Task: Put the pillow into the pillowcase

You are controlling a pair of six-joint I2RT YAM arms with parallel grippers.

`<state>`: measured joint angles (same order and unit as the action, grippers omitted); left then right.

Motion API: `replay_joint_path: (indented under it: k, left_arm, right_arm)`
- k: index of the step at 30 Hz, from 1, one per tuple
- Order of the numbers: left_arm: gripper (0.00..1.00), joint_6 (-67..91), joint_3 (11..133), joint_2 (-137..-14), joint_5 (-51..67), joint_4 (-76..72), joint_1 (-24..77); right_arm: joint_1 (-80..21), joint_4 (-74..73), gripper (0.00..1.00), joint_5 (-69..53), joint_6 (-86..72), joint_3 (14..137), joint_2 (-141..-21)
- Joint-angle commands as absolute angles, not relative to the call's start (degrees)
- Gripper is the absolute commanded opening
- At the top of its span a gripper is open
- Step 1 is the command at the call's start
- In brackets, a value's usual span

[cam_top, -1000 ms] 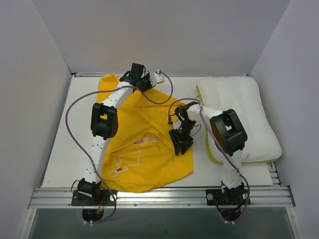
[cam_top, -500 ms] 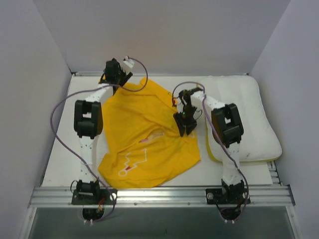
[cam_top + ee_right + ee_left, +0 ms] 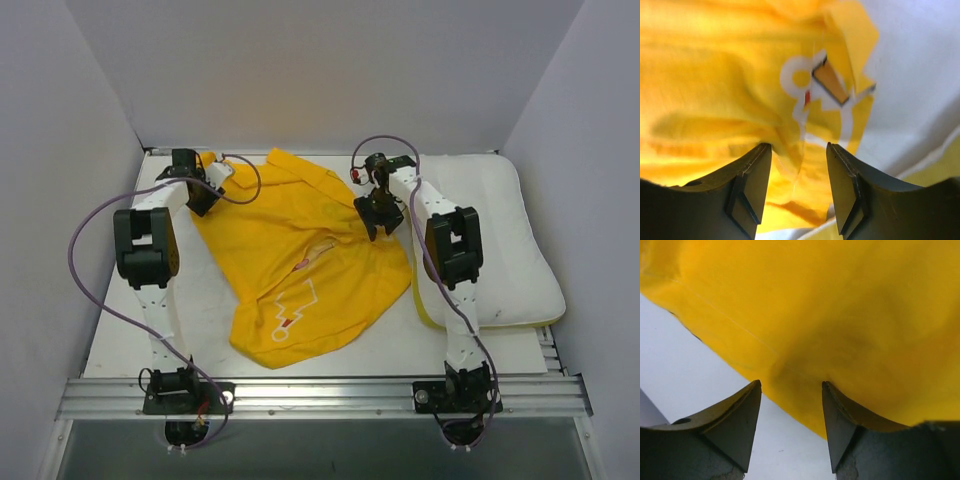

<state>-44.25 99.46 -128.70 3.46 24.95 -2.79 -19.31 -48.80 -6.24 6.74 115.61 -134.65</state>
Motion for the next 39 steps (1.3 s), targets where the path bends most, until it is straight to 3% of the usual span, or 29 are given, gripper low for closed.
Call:
replay_joint_path:
  k: [1, 9, 13, 15, 20, 24, 27, 30, 39]
  left_arm:
    - [0.59, -46.4, 93.01, -126.57, 3.87, 32.25, -3.78]
    - [0.48, -47.02, 65.46, -109.8, 1.68, 34.98, -10.44]
    - [0.45, -49.12, 55.74, -98.04, 2.44, 42.96, -16.94]
    - [0.48, -53.07, 54.67, -93.8, 5.96, 50.6, -19.32]
    - [0.67, -53.71, 65.01, -85.17, 21.85, 58.8, -24.35]
    - [0.71, -45.19, 72.24, -86.65, 24.87, 50.39, -21.19]
    - [0.72, -43.86, 72.77, -89.64, 21.64, 41.51, -14.26]
    - [0.72, -43.16, 74.17, -94.38, 19.08, 33.77, -8.11]
    - [0.71, -46.05, 88.32, -114.77, 10.03, 22.42, -1.15]
  right_arm:
    - [-18.72, -53.34, 0.49, -8.34, 7.04, 110.58, -123.51]
    - [-22.75, -54.85, 0.45, -20.3, 6.42, 89.67, -110.31]
    - [-25.22, -53.01, 0.42, -22.67, 6.15, 82.28, -112.49]
    - [-25.23, -52.04, 0.42, -21.72, 6.24, 82.7, -116.6]
    - [-20.84, -52.2, 0.41, -13.56, 5.8, 102.93, -132.5]
    - [-19.6, -55.97, 0.41, -7.41, 5.45, 125.24, -140.16]
    - [-20.12, -55.03, 0.41, -4.49, 5.27, 133.31, -140.8]
    - [-21.0, -50.12, 0.44, -4.39, 5.71, 129.4, -134.06]
    - [-29.26, -49.57, 0.48, -18.44, 3.78, 96.62, -113.56]
